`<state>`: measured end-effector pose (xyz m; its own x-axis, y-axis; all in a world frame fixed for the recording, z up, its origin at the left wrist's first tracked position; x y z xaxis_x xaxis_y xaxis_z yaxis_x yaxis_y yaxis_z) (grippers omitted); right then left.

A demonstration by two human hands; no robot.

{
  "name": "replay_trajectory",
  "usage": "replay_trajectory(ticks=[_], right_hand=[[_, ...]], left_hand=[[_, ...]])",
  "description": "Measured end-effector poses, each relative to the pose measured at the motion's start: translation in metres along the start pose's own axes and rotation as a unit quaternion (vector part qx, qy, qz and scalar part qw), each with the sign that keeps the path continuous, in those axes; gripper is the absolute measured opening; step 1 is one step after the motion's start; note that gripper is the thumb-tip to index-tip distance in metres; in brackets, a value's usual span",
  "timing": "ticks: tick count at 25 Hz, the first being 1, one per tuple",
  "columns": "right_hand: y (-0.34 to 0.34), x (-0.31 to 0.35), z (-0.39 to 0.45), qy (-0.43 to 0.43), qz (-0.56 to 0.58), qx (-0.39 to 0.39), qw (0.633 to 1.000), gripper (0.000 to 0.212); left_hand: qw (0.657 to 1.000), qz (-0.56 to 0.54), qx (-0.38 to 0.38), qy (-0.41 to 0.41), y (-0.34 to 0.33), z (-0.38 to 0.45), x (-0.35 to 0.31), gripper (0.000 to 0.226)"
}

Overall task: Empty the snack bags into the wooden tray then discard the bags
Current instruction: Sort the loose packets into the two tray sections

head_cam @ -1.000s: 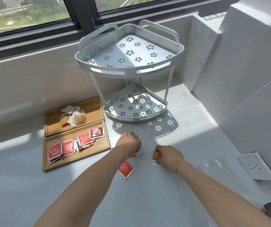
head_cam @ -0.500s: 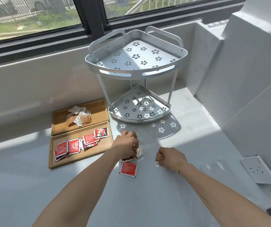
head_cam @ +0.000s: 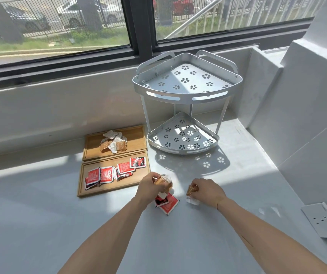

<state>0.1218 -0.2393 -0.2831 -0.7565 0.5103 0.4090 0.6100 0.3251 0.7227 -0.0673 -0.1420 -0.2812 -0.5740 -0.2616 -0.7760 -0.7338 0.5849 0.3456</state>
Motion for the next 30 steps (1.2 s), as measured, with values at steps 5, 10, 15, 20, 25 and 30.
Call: replay_trajectory(ticks=[5, 10, 15, 20, 25, 30], right_hand=[[-0.001, 0.056, 0.004, 0.049, 0.024, -0.012, 0.998, 0.007], [-0.012, 0.113, 0.015, 0.081, 0.029, 0.003, 0.996, 0.015], [-0.018, 0.167, 0.034, 0.098, 0.018, 0.028, 0.995, 0.015], [-0.008, 0.206, 0.07, 0.111, -0.016, 0.023, 0.993, 0.016], [0.015, 0.23, 0.125, 0.101, -0.035, -0.007, 0.994, 0.021], [0.035, 0.247, 0.185, 0.09, -0.068, -0.022, 0.993, 0.027]], left_hand=[[0.997, -0.062, -0.001, 0.035, 0.041, -0.019, 0.022, 0.019], [0.994, -0.091, -0.014, 0.064, 0.096, -0.028, 0.041, 0.026], [0.992, -0.102, -0.02, 0.077, 0.146, -0.029, 0.053, 0.028], [0.996, -0.05, -0.038, 0.069, 0.197, 0.0, 0.053, 0.027], [0.996, 0.035, -0.066, 0.046, 0.246, 0.055, 0.035, 0.033], [0.989, 0.107, -0.091, 0.051, 0.28, 0.119, 0.024, 0.034]])
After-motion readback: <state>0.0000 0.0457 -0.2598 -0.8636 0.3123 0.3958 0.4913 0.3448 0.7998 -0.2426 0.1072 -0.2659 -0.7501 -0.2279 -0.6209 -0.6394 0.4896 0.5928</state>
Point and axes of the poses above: each hand's wrist, its own z-axis towards the middle knuckle, its own y-axis out of the back of the hand, x = y × z, the point moved 2 cm from there along z, towards the middle knuckle, and after that the axes turned 4 degrees about x, right-handed, at the moved point
